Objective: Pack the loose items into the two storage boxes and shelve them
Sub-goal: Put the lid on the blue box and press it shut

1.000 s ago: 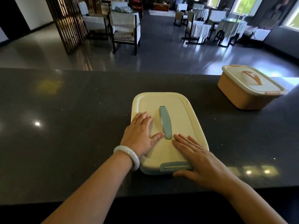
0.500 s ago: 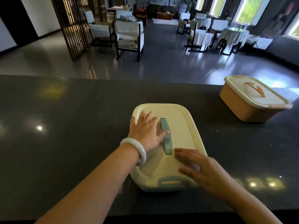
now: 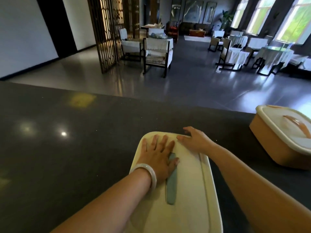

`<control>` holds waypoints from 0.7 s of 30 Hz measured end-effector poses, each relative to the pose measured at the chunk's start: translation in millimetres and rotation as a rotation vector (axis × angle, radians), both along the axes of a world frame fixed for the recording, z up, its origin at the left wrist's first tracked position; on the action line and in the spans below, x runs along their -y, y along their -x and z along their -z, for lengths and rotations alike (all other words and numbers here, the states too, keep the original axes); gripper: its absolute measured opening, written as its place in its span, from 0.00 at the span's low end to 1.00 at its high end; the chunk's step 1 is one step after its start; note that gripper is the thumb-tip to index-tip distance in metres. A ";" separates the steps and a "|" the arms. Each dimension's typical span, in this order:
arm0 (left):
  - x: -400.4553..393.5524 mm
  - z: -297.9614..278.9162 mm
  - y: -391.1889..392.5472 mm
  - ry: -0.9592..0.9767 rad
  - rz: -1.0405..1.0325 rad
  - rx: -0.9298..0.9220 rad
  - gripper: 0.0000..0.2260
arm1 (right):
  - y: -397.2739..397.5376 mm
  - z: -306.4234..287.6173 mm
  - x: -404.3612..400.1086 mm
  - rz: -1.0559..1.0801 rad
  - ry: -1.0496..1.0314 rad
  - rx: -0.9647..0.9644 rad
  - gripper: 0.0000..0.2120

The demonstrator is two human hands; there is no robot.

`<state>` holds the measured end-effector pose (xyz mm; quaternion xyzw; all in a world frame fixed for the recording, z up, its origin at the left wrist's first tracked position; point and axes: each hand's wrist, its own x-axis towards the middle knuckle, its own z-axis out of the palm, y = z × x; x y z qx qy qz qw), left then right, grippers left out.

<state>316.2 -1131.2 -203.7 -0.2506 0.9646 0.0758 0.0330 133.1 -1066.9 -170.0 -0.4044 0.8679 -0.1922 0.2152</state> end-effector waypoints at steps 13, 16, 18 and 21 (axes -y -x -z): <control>-0.4 1.2 -1.1 0.023 -0.030 -0.014 0.29 | 23.3 10.7 10.8 -0.223 0.159 0.259 0.10; -2.8 -2.1 -1.8 0.018 -0.050 -0.009 0.29 | 20.9 12.5 7.4 -0.190 0.215 0.257 0.10; -3.4 -3.4 -2.3 0.042 -0.066 -0.021 0.29 | 18.3 13.5 5.0 -0.187 0.256 0.232 0.08; -3.6 -3.0 -3.2 0.052 -0.075 -0.049 0.29 | 14.9 13.4 2.1 -0.219 0.298 0.173 0.07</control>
